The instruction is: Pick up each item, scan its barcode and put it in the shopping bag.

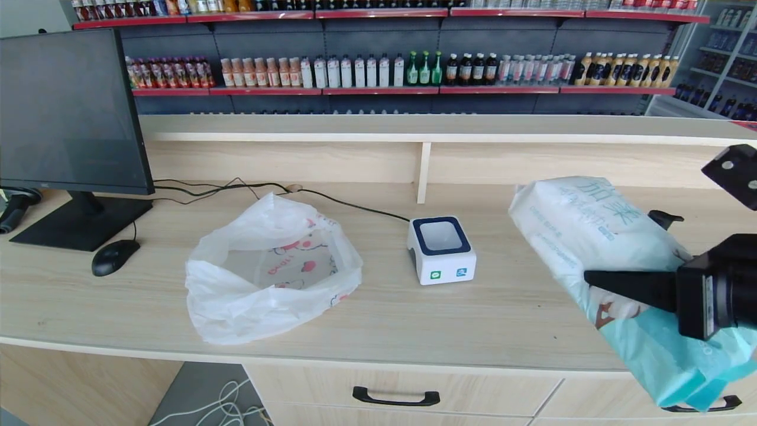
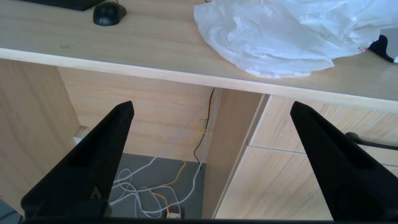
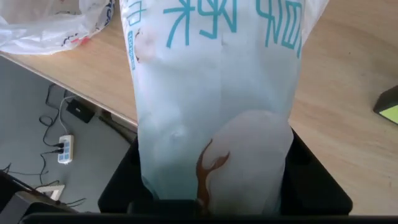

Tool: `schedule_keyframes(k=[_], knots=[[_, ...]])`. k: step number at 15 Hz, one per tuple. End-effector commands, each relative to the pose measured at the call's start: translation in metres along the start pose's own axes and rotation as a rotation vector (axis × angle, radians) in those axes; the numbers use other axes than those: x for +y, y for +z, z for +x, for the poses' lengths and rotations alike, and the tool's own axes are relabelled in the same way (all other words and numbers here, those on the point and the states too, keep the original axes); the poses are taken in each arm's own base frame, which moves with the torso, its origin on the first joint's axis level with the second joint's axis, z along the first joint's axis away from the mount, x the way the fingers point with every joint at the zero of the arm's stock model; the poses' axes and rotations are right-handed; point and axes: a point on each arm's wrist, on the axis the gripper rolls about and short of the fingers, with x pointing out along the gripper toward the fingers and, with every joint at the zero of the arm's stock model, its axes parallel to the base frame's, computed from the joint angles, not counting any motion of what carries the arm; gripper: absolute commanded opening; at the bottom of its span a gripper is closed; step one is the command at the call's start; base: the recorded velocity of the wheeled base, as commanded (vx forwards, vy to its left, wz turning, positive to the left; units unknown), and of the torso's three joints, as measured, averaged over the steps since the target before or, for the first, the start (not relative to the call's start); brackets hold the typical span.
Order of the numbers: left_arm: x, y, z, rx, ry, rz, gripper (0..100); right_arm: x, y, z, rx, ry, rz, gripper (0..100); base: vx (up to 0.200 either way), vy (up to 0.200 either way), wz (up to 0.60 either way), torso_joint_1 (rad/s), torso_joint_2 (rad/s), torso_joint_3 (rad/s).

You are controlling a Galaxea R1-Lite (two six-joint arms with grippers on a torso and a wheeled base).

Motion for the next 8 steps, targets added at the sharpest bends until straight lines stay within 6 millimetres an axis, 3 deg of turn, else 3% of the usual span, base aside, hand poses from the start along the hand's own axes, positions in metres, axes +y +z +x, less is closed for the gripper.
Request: schedule_keyframes(k=[1, 4, 8], knots=[[0.0, 0.0, 0.0, 0.0, 0.001, 0.0, 100, 0.002, -0.031, -0.039, -0.056, 0.019, -0.074, 0, 0.0, 0.0, 0.0, 0.0, 0.0, 0.0], [0.0, 0.0, 0.0, 0.0, 0.001, 0.0, 100, 0.003, -0.032, -0.044, -0.081, 0.053, -0.074, 0, 0.0, 0.0, 0.0, 0.0, 0.0, 0.0], [0.0, 0.0, 0.0, 0.001, 0.002, 0.0, 100, 0.008, -0.034, -0.016, -0.063, 0.26, 0.067, 0, 0.0, 0.0, 0.0, 0.0, 0.0, 0.0]])
